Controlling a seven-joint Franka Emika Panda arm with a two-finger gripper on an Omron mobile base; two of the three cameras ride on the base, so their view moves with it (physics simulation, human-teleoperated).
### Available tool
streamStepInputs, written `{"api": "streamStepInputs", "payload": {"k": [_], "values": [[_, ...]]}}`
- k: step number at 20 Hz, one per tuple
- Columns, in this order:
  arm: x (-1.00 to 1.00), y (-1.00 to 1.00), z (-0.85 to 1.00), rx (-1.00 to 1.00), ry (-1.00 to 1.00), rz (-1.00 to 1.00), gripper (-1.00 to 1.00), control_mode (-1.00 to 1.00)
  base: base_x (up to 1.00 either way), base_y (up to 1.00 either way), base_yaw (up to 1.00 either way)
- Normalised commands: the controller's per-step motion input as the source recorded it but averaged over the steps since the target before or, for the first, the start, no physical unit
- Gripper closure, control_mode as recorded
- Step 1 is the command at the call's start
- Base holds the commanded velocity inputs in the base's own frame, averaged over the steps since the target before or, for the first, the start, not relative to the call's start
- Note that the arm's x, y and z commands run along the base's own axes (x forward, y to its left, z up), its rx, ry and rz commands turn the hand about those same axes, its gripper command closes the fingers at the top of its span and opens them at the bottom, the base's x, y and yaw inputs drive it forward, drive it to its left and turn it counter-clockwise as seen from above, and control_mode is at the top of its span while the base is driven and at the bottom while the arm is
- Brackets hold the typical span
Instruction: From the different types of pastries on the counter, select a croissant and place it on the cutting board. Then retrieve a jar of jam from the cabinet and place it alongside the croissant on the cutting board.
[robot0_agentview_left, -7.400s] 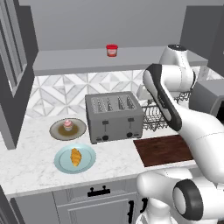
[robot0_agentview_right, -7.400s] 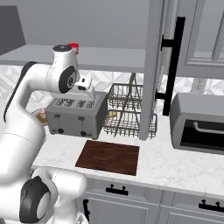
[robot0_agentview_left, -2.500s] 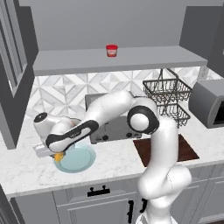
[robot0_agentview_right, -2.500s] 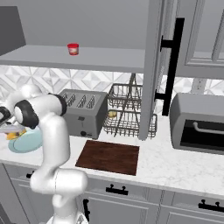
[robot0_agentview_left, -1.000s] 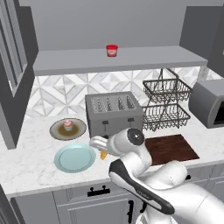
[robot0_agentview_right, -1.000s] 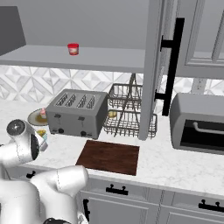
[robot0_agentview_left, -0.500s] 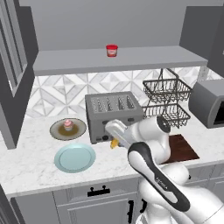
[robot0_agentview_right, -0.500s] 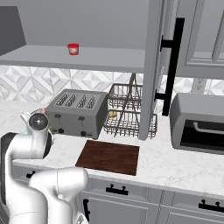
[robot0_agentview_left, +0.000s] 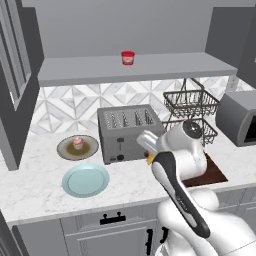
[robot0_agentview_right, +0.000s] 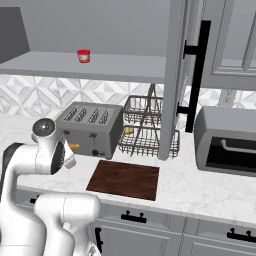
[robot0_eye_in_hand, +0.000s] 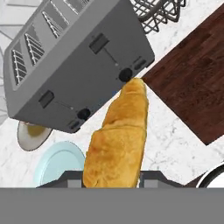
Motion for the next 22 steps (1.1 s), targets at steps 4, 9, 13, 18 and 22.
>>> {"api": "streamStepInputs", "payload": {"k": [4, 9, 13, 18, 22], "values": [[-0.25, -0.97, -0.37, -0.10, -0.03, -0.03, 1.00, -1.00, 0.00, 0.00, 0.00], [-0.28, -1.00, -0.39, -0.10, -0.04, 0.00, 1.00, -1.00, 0.00, 0.00, 0.00], [-0.19, -0.82, -0.32, -0.08, -0.03, 0.00, 1.00, -1.00, 0.00, 0.00, 0.00], [0.00, -0.27, -0.52, -0.25, 0.00, 0.00, 1.00, -1.00, 0.00, 0.00, 0.00], [0.02, -0.08, -0.60, -0.19, 0.00, 0.00, 1.00, -1.00, 0.00, 0.00, 0.00]]}}
